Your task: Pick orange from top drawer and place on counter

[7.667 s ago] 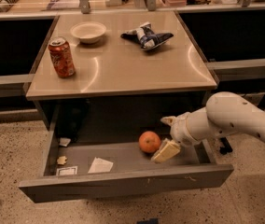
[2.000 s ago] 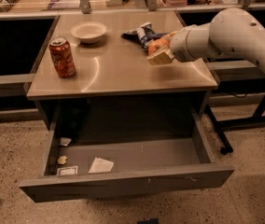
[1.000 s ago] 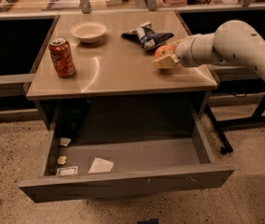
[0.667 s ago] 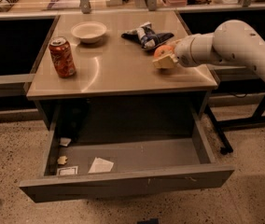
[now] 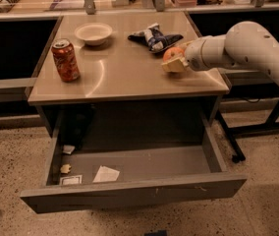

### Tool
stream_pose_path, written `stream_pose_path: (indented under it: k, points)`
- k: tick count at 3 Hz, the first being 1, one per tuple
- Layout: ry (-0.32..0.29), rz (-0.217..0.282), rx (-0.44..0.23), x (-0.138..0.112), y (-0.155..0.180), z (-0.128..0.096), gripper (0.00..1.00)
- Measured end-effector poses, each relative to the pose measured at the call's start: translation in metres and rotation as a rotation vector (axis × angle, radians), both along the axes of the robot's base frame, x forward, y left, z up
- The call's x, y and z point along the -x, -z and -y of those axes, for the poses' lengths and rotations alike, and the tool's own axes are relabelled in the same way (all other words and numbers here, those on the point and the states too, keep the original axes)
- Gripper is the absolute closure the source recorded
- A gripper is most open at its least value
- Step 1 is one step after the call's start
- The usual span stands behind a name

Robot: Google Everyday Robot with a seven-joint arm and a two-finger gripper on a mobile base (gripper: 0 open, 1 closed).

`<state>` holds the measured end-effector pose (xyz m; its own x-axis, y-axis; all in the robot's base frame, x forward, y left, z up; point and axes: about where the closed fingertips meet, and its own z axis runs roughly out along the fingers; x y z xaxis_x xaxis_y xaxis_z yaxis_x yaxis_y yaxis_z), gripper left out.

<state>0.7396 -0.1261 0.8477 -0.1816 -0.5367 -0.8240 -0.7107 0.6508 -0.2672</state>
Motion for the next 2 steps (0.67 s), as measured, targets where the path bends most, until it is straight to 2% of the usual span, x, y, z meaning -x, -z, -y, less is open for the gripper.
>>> stream_pose_path:
  k: [1,2]
  points:
    - [0.000,0.000,0.000,0.0000,0.0002,-0.0003,0.00]
    - [0.000,0.000,0.000,0.0000,0.0002,-0.0003,0.00]
